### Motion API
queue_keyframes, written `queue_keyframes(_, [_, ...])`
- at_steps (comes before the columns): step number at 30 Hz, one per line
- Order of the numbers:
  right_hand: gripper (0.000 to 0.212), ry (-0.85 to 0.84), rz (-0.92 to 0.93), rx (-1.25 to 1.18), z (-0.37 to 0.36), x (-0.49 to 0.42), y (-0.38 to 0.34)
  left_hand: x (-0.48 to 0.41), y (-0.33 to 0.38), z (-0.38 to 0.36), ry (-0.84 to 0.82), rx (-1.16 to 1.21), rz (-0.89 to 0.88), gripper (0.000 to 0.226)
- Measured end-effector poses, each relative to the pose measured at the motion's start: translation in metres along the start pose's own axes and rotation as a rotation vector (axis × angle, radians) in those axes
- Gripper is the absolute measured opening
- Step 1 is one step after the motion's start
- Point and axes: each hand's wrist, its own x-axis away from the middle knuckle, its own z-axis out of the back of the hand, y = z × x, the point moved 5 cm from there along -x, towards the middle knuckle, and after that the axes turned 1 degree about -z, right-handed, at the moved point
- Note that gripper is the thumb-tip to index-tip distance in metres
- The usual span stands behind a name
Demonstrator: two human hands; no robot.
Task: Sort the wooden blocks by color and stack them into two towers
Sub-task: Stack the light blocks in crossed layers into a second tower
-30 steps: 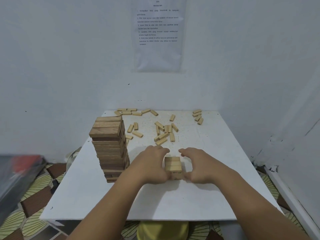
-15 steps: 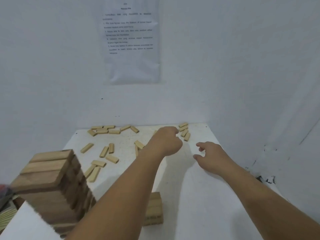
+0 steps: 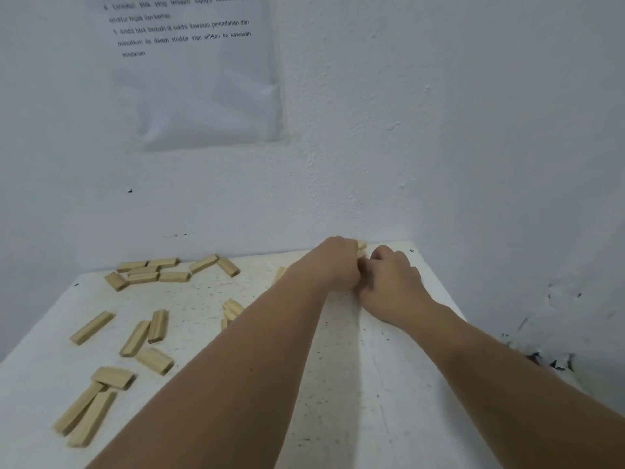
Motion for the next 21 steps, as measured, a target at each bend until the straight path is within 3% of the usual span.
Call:
queue_keyframes(3, [0.027,0.043,0.042,-0.007,-0.006,-0.001,0.005,-0.001,-0.001,-0.001,0.051,-0.019,-0.007,0.004])
queue_keyframes(8, [0.026,0.125,0.101,-0.093,-0.008,0.006,0.013,0.017,0.001,-0.002,0.086,-0.052,0.002,0.014])
queue_keyframes(13, [0.027,0.08,0.182,-0.14,-0.003,0.034,0.015,0.043,0.004,-0.005,0.079,0.011,0.023,0.02])
queue_keyframes(21, [0.029,0.061,0.249,-0.224,0.011,0.145,0.02,0.124,0.065,-0.014,-0.073,-0.028,0.022,0.016])
